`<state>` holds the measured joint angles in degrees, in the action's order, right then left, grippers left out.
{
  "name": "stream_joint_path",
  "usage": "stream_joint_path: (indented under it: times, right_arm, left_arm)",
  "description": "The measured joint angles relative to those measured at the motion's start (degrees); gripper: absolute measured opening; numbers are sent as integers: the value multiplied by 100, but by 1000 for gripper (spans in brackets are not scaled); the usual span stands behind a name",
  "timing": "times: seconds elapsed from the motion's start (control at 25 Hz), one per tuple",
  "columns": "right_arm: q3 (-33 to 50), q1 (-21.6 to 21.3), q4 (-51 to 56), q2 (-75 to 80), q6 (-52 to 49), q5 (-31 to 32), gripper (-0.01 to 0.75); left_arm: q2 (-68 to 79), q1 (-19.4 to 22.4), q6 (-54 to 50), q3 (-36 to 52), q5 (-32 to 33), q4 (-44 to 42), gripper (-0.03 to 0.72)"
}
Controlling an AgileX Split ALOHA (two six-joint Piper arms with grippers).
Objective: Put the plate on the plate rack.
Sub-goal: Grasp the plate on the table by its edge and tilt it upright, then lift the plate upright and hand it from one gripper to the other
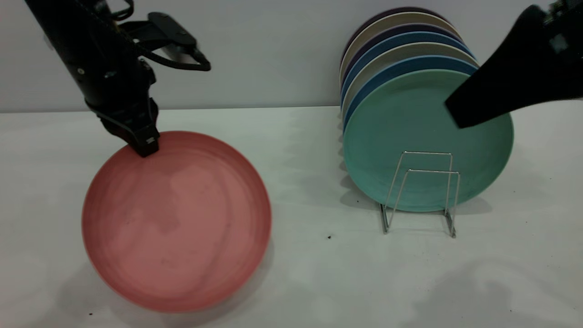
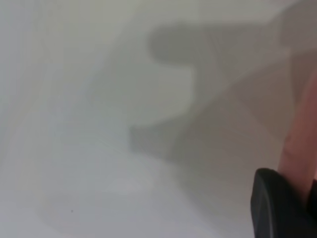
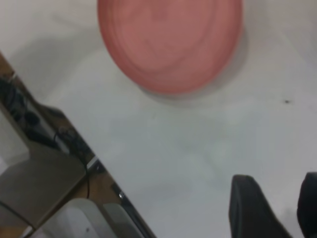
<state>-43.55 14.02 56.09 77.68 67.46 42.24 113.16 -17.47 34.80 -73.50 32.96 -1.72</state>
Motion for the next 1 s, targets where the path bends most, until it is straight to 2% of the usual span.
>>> stream_joint_path:
  times: [0.32,0.48,1.0]
  right_arm:
    - [0,789,48,486,208,-457,368]
    - [-11,833,297,921,268,-749,406]
    - [-232,833,1310,1872,1090,-890,413]
  left_arm:
    - [-881,-526,112,479,14,5,18]
    - [-1319,-839,119,764,8,32,18]
    - [-1853,-1529,155,1225,-75,543,17]
